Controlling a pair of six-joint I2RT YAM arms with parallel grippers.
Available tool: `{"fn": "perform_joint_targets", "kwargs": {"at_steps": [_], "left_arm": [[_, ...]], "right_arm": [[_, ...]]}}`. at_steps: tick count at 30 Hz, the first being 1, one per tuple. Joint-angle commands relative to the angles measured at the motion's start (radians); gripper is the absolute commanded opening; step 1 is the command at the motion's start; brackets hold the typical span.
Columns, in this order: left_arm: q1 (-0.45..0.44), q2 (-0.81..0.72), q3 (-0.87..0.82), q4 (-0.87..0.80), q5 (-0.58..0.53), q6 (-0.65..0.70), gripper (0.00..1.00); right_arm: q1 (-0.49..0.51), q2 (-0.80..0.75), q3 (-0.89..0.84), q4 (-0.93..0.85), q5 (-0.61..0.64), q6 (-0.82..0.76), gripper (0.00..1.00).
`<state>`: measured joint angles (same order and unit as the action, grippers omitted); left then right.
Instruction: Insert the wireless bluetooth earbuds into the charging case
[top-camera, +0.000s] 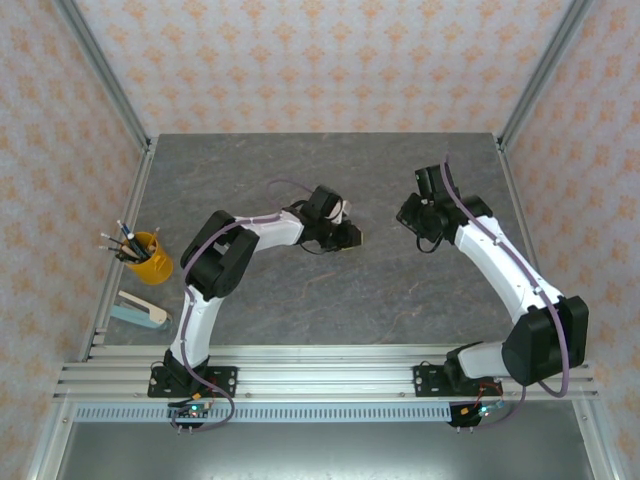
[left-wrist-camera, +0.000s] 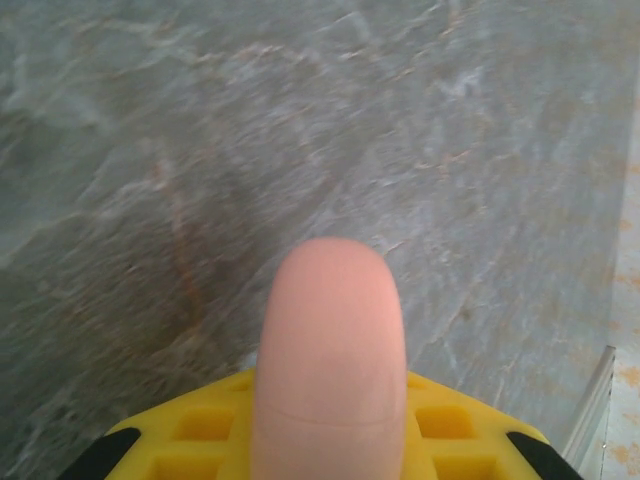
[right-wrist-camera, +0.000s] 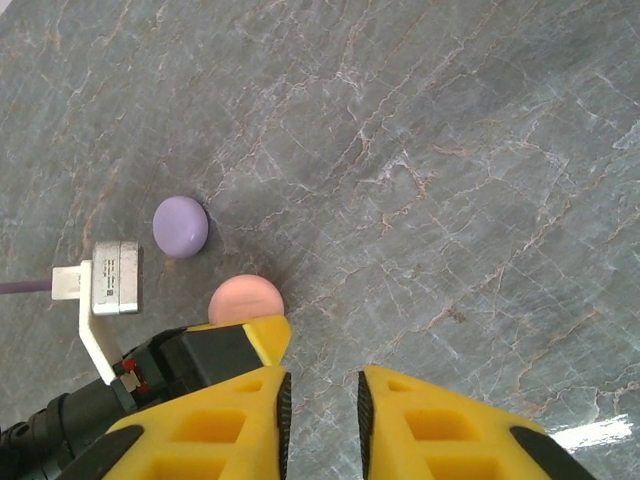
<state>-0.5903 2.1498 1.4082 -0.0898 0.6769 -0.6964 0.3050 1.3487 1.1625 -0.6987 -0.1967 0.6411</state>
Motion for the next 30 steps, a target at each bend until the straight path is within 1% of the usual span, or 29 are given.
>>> {"fn": "perform_joint_targets", "kwargs": {"at_steps": [1,4,6,7,8,10,11,13,15,16,17,18,19,20,23,25,27,28,30], "left_arm": [[-0.008,0.010,0.040,-0.125,-0.052,-0.043,0.11],[-0.008,0.009,0.046,-0.171,-0.066,-0.045,0.21],[-0.009,0.003,0.049,-0.201,-0.081,-0.048,0.31],[-0.008,0.000,0.049,-0.212,-0.086,-0.048,0.37],[-0.007,-0.006,0.049,-0.228,-0.093,-0.048,0.46],[-0.006,-0.021,0.051,-0.262,-0.115,-0.042,0.59],[-0.002,-0.031,0.051,-0.284,-0.128,-0.036,0.68],[0.007,-0.064,0.044,-0.321,-0.159,-0.024,0.73],[0.027,-0.111,0.027,-0.355,-0.181,-0.008,0.78],[0.037,-0.139,0.019,-0.372,-0.197,0.002,0.94],[0.049,-0.174,0.011,-0.402,-0.219,0.023,1.00],[0.060,-0.210,0.007,-0.428,-0.238,0.044,1.00],[0.075,-0.259,0.000,-0.453,-0.262,0.064,1.00],[0.090,-0.311,-0.009,-0.474,-0.287,0.091,1.00],[0.123,-0.453,-0.020,-0.548,-0.415,0.201,1.00],[0.137,-0.550,-0.050,-0.553,-0.520,0.281,1.00],[0.142,-0.656,-0.119,-0.495,-0.638,0.384,1.00],[0.142,-0.716,-0.180,-0.438,-0.711,0.445,1.00],[0.143,-0.836,-0.314,-0.306,-0.840,0.562,1.00]], "right_arm": [[0.001,-0.038,-0.011,0.020,0.036,0.016,0.29],[0.001,-0.049,-0.011,0.015,0.036,0.014,0.32],[0.002,-0.057,-0.010,0.011,0.040,0.014,0.33],[0.001,-0.062,-0.008,0.008,0.040,0.012,0.33],[0.001,-0.067,-0.007,0.005,0.040,0.012,0.33],[-0.001,-0.077,-0.003,-0.003,0.043,0.012,0.34],[0.000,-0.082,-0.001,-0.008,0.044,0.012,0.34],[-0.003,-0.095,0.001,-0.016,0.047,0.012,0.34],[-0.010,-0.112,0.002,-0.027,0.056,0.015,0.44],[-0.014,-0.121,0.002,-0.033,0.062,0.013,0.52],[-0.016,-0.131,0.003,-0.040,0.073,0.009,0.63],[-0.018,-0.140,0.002,-0.049,0.089,0.004,0.72],[-0.021,-0.151,0.002,-0.061,0.110,-0.004,0.88],[-0.023,-0.160,0.003,-0.069,0.135,-0.019,1.00],[-0.026,-0.173,0.002,-0.093,0.234,-0.075,1.00],[-0.027,-0.187,-0.008,-0.098,0.329,-0.117,1.00],[-0.026,-0.189,-0.041,-0.072,0.456,-0.168,1.00],[-0.027,-0.192,-0.069,-0.048,0.544,-0.174,1.00],[-0.026,-0.215,-0.160,0.069,0.684,-0.215,1.00]]}}
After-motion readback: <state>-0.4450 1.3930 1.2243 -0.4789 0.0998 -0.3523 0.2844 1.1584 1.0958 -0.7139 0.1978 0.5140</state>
